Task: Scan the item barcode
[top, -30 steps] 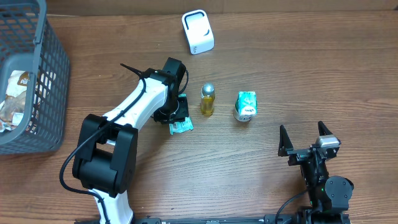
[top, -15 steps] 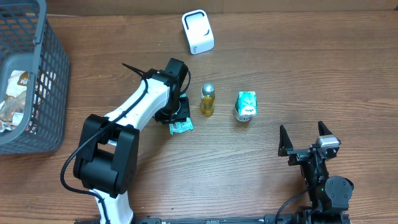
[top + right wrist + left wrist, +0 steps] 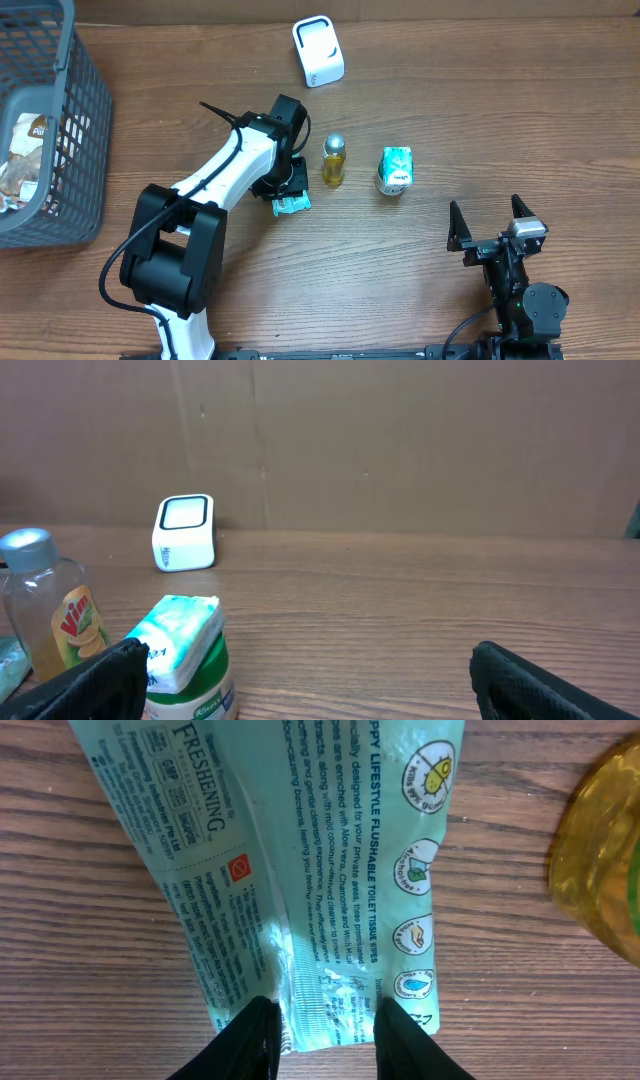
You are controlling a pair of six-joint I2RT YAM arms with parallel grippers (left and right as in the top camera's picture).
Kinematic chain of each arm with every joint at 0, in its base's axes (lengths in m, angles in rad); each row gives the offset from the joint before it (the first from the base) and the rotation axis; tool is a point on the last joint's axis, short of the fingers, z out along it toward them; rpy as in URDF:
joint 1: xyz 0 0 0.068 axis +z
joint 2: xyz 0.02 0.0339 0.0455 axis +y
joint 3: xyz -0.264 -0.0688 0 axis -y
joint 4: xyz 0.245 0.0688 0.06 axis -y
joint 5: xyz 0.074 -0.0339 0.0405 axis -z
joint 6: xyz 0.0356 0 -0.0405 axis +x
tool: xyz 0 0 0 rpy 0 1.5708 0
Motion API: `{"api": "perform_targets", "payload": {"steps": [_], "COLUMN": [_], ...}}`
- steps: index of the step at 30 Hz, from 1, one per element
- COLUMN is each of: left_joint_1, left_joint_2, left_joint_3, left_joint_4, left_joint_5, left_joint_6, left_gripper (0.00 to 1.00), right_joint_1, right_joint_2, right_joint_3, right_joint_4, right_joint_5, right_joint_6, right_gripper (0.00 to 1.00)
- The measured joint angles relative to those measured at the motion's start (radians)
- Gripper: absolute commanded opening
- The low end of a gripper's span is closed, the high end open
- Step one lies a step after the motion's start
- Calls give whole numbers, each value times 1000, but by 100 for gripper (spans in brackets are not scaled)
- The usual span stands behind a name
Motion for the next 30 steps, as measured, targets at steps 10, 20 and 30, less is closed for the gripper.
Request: {"api": "perform_targets", "payload": {"steps": [10, 20, 30], "left_joint_1": [0, 0, 0], "left_joint_2": [0, -5, 0], "left_joint_3": [0, -57, 4], "left_joint_4": [-1, 68, -66], "left_joint_5": [-15, -21, -18], "left_joint_6": [-15, -22, -16], "left_gripper": [33, 29, 42], "right_joint_1": [0, 0, 0], "right_joint_2": [0, 0, 0], "right_joint_3": [0, 0, 0], "right_joint_4": [1, 1, 0], "right_joint_5": [0, 0, 0], "right_joint_6": [0, 0, 0], "right_gripper": [100, 100, 100]}}
